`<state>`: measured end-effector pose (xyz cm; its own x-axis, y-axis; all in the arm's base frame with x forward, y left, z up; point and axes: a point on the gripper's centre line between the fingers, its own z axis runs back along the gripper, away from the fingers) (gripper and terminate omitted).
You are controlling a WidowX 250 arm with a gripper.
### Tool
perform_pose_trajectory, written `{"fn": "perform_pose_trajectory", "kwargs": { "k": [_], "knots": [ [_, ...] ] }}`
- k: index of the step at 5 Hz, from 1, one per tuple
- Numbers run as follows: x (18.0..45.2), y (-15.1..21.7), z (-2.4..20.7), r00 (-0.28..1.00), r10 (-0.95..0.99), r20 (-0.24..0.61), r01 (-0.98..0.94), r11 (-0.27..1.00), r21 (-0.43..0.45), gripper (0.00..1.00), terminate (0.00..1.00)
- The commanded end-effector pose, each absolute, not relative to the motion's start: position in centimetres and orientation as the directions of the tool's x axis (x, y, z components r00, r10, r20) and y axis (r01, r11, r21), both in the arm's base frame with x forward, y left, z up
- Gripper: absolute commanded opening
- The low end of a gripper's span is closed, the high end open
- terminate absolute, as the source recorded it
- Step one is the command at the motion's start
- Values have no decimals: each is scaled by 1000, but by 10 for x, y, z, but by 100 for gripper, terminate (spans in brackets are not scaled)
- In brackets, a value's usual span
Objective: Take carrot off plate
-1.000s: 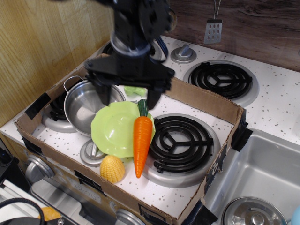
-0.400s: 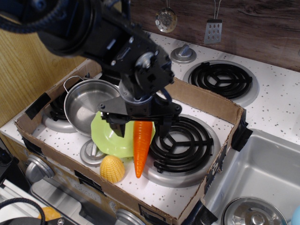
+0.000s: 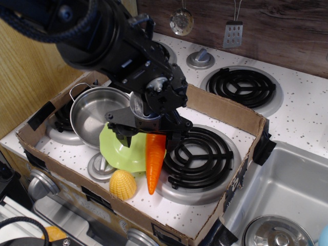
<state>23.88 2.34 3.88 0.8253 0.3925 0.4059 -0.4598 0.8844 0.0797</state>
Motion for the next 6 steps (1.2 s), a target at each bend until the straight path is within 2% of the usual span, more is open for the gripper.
{"fn": "perform_pose_trajectory", "kwargs": {
  "k": [1,2,3,5,6],
  "knots": [
    [243,24,30,809,413,419,-464,886,24,100,0],
    [243,25,27,806,417,421,-466,885,15,100,0],
    [244,25,29,802,418,426,-468,884,14,0,0],
    [247,15,43,788,459,410,-507,862,9,0,0],
    [251,13,60,767,499,403,-544,839,-4,0,0]
  ]
}}
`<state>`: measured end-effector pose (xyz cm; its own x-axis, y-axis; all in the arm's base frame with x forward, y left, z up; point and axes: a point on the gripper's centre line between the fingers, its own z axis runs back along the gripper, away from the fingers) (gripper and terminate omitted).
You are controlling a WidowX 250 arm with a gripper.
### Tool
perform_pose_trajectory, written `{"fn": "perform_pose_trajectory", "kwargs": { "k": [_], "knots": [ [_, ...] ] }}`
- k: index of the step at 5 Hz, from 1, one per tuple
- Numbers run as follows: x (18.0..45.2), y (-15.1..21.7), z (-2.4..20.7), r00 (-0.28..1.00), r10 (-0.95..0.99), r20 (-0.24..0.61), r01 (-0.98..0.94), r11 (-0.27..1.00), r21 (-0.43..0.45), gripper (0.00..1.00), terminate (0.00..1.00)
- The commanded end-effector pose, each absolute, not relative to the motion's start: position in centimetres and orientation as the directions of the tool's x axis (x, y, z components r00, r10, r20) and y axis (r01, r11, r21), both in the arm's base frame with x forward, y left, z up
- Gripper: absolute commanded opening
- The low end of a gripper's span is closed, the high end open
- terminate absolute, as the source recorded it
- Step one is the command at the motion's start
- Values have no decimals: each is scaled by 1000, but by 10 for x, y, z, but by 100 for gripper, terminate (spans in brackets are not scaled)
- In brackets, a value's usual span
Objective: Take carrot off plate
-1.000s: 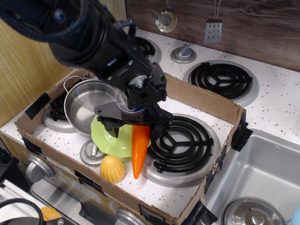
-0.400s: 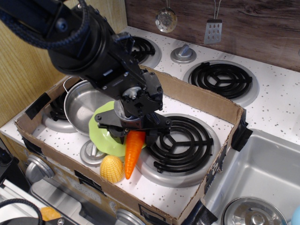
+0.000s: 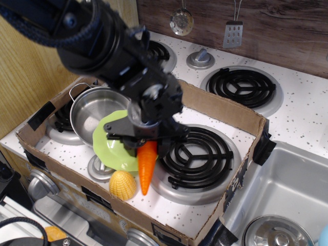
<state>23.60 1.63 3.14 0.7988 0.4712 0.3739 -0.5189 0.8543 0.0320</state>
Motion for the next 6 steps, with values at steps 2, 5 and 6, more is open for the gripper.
{"fn": "perform_pose_trajectory", "kwargs": {
  "k": [2,5,6],
  "knots": [
    [264,8,80,747,545,381,-585,811,-12,0,0],
    [293,-28,88,773,549,317,-575,818,-14,0,0],
    [297,-41,77,782,550,291,-568,823,-28,0,0]
  ]
}}
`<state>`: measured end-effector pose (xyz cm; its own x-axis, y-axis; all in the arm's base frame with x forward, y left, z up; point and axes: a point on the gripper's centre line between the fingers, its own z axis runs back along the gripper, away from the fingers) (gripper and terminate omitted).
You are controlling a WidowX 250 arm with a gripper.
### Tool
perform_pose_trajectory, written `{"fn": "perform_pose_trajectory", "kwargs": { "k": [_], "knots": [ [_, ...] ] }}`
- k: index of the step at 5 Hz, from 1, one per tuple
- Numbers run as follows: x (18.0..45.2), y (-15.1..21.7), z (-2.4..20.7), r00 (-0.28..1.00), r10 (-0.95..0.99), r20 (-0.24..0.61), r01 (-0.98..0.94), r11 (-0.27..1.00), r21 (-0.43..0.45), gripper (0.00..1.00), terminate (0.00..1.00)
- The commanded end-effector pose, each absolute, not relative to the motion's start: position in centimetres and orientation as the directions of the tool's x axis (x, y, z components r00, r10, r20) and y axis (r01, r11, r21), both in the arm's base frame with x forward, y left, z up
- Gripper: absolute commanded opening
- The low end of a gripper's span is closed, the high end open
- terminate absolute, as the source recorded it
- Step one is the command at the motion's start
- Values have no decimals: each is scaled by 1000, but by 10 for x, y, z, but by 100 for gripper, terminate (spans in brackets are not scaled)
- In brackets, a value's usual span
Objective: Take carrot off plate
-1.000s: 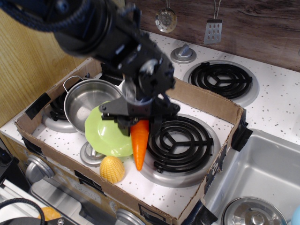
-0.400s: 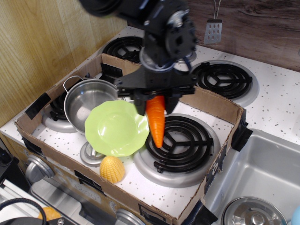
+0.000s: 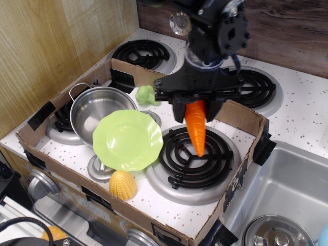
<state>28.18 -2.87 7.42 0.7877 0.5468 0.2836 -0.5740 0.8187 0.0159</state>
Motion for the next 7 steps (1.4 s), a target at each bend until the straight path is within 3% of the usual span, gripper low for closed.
{"fn": "perform_pose_trajectory", "kwargs": {
  "k": [1,2,3,4,7],
  "knots": [
    [299,-44,58,796,538,277,-545,837,-59,0,0],
    [301,-42,37,803,520,293,-518,851,-90,0,0],
    [301,-45,32,798,518,308,-517,851,-93,0,0],
    [299,-47,34,794,507,335,-516,854,-69,100,0],
    [300,-57,67,768,555,321,-586,811,-1,100,0]
  ]
}}
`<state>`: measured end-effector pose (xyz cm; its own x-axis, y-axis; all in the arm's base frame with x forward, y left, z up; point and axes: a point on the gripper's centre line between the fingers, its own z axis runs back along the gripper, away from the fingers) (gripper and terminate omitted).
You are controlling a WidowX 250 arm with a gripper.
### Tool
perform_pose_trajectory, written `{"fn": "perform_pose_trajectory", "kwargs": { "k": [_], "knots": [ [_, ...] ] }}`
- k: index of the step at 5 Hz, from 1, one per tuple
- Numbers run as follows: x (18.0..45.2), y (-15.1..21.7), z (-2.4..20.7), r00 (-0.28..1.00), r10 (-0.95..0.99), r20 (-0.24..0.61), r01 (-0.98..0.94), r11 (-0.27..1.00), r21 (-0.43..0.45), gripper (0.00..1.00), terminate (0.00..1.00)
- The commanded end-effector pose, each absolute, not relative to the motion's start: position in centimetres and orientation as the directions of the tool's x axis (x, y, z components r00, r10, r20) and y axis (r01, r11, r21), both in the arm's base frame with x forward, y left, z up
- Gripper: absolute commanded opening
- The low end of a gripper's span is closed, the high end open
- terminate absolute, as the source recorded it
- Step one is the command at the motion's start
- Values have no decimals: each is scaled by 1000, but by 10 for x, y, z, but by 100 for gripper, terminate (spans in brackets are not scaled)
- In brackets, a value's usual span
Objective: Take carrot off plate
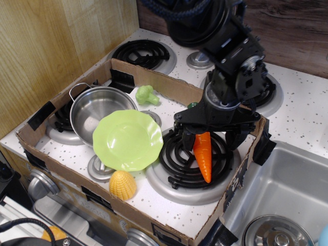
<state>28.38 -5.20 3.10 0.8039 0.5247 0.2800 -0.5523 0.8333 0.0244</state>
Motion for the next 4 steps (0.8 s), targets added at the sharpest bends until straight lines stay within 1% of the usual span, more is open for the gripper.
{"fn": "perform_pose_trajectory", "kwargs": {
  "k": [1,2,3,4],
  "knots": [
    [304,-58,88,755,569,326,-613,789,42,100,0],
    [304,-59,105,771,557,310,-606,791,87,100,0],
    [305,-60,115,791,539,291,-586,804,103,100,0],
    [309,-63,126,818,513,261,-557,819,138,100,0]
  ]
}}
